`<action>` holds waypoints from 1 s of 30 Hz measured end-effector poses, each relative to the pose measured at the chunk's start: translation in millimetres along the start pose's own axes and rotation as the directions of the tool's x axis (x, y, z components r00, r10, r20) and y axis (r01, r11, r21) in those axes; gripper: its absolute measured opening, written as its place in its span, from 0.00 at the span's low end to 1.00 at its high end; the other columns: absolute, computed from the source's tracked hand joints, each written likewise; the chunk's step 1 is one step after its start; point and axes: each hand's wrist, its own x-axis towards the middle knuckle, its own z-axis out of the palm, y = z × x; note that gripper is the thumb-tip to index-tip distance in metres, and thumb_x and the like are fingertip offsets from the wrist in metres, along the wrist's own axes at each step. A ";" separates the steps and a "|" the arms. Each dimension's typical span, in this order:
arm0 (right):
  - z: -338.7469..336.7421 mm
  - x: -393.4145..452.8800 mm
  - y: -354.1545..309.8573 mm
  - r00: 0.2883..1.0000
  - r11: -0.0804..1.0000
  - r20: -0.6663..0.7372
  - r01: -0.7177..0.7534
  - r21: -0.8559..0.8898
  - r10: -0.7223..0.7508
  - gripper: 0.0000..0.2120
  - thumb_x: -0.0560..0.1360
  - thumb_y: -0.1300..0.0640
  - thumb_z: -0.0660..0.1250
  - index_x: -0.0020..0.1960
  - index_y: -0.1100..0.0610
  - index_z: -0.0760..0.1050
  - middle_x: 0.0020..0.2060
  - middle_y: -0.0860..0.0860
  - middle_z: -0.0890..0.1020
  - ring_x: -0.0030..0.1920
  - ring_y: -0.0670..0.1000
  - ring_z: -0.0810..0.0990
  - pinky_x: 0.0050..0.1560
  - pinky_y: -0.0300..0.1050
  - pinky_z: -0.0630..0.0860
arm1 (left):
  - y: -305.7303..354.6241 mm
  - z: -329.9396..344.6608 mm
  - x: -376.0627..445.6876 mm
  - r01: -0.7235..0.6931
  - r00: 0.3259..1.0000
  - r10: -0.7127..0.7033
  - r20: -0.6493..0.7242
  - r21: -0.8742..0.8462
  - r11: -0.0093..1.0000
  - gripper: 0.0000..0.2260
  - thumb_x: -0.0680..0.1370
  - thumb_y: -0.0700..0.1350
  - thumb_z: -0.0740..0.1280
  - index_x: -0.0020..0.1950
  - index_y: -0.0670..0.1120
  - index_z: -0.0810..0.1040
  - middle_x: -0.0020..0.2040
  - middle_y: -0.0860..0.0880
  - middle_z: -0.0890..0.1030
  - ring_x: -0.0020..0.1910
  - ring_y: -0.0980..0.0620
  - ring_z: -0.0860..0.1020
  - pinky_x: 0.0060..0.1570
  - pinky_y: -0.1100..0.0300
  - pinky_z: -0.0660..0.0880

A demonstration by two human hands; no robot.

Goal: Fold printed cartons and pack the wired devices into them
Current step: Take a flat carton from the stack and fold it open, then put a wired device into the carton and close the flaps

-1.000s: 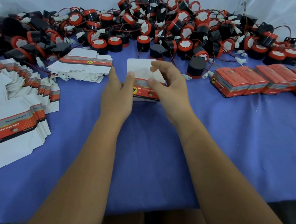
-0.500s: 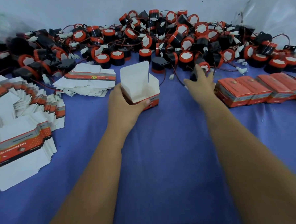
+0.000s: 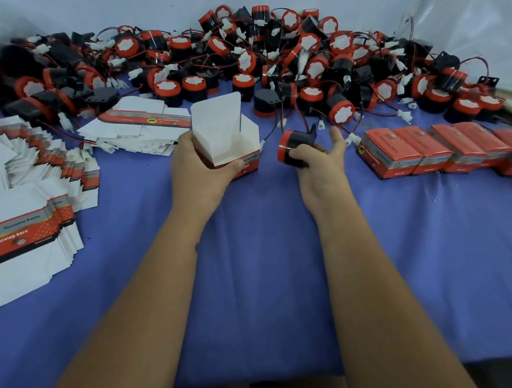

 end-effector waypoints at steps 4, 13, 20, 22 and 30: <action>-0.2 -5.9 -1.0 0.997 0.998 0.070 -0.022 0.055 0.018 0.38 0.76 0.67 0.67 0.78 0.47 0.54 0.52 0.51 0.80 0.53 0.51 0.79 0.54 0.45 0.70 | 1.6 -1.4 -2.0 -0.010 0.999 0.009 0.052 0.021 1.000 0.32 0.67 0.48 0.81 0.65 0.51 0.69 0.61 0.56 0.75 0.60 0.54 0.75 0.58 0.57 0.76; 21.7 -20.9 0.9 0.958 0.968 0.205 0.226 -0.113 -0.200 0.31 0.64 0.72 0.71 0.63 0.57 0.67 0.56 0.50 0.75 0.58 0.52 0.77 0.60 0.48 0.78 | 5.5 -1.1 -4.3 0.022 0.995 -0.020 0.100 -0.015 1.000 0.32 0.65 0.53 0.81 0.63 0.53 0.70 0.59 0.57 0.76 0.56 0.58 0.76 0.47 0.68 0.73; 28.5 -27.3 11.1 0.857 0.686 0.391 0.506 -0.523 -0.334 0.29 0.66 0.60 0.79 0.63 0.50 0.72 0.64 0.46 0.75 0.69 0.47 0.69 0.70 0.49 0.67 | 3.9 -2.2 -8.1 -0.029 0.987 0.033 0.158 -0.024 0.999 0.21 0.68 0.39 0.77 0.54 0.53 0.72 0.46 0.61 0.78 0.41 0.76 0.75 0.36 0.78 0.71; 27.4 -25.6 13.1 0.865 0.504 0.346 0.495 -0.707 -0.365 0.28 0.69 0.51 0.77 0.67 0.48 0.74 0.74 0.49 0.63 0.76 0.51 0.56 0.76 0.54 0.54 | 2.7 -4.0 -8.4 -0.028 0.989 0.035 0.143 -0.052 0.998 0.22 0.68 0.40 0.78 0.56 0.50 0.73 0.47 0.60 0.79 0.42 0.75 0.76 0.37 0.77 0.72; 22.2 -21.7 12.7 0.799 0.124 0.373 0.479 -0.869 -0.472 0.20 0.74 0.49 0.68 0.65 0.45 0.77 0.76 0.54 0.57 0.75 0.57 0.52 0.72 0.51 0.46 | 4.3 -4.4 -7.2 -0.003 0.989 0.016 0.147 -0.090 0.996 0.29 0.64 0.45 0.82 0.59 0.52 0.71 0.53 0.58 0.79 0.45 0.75 0.76 0.41 0.76 0.73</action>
